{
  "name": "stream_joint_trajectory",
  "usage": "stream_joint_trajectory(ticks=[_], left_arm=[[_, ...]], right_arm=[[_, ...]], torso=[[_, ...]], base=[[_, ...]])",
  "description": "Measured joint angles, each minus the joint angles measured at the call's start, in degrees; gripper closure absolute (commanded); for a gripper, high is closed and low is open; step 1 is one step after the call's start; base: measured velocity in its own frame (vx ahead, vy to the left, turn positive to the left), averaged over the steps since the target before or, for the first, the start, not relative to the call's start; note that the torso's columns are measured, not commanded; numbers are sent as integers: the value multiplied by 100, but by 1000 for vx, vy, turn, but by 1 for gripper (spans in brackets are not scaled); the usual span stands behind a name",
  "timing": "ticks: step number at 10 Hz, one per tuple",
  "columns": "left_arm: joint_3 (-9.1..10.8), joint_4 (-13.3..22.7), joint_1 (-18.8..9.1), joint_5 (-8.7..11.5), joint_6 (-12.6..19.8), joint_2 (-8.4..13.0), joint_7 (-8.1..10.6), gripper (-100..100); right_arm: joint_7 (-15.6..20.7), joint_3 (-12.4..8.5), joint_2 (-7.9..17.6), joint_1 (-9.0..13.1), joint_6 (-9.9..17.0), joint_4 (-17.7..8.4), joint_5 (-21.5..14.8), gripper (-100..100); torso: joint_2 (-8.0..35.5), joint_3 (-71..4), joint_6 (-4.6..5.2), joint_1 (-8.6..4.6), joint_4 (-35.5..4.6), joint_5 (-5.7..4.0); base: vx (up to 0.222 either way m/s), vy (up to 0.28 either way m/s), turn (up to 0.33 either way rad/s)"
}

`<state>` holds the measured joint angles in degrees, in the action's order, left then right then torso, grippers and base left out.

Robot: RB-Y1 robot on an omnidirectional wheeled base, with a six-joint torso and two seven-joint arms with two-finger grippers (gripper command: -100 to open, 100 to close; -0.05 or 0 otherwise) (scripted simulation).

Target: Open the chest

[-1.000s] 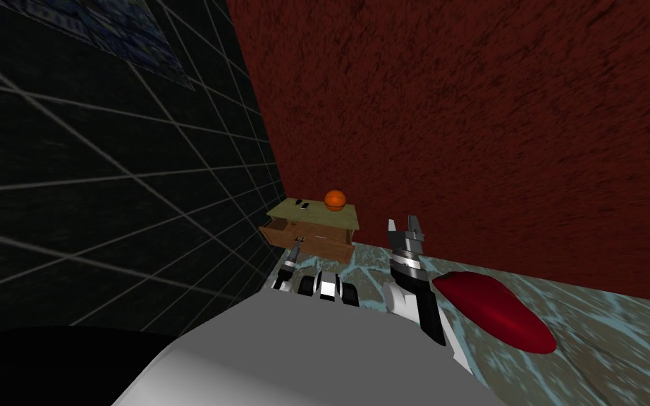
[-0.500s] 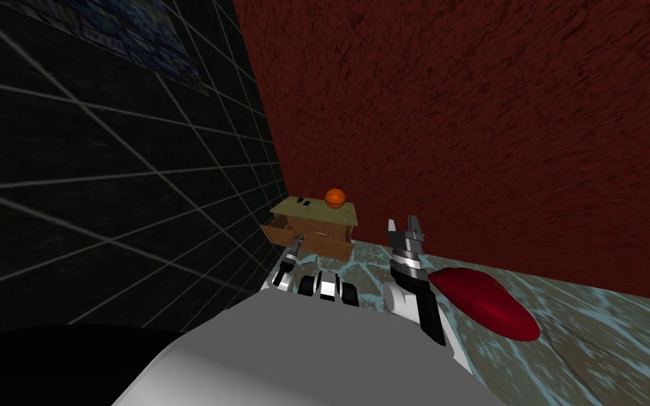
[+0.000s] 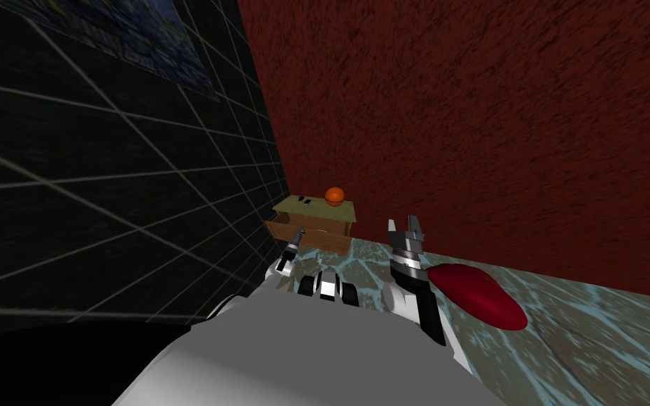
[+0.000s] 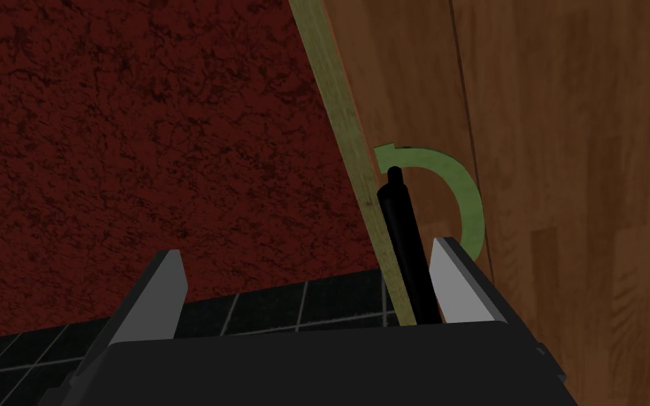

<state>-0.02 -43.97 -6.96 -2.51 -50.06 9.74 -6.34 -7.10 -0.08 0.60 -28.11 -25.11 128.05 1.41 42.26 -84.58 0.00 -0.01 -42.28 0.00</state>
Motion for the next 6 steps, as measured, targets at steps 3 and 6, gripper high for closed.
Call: stream_joint_trajectory(ticks=[3,6], left_arm=[[18,-82,-131,10,291,35,40,-100],[14,-81,-109,10,312,33,45,0]], right_arm=[[0,0,0,-1,0,0,0,0],[0,0,0,-1,0,0,0,0]], torso=[[13,7,7,-13,-19,-10],[-2,-2,3,-5,-5,-4]], base=[[-37,-2,4],[-2,0,2]])
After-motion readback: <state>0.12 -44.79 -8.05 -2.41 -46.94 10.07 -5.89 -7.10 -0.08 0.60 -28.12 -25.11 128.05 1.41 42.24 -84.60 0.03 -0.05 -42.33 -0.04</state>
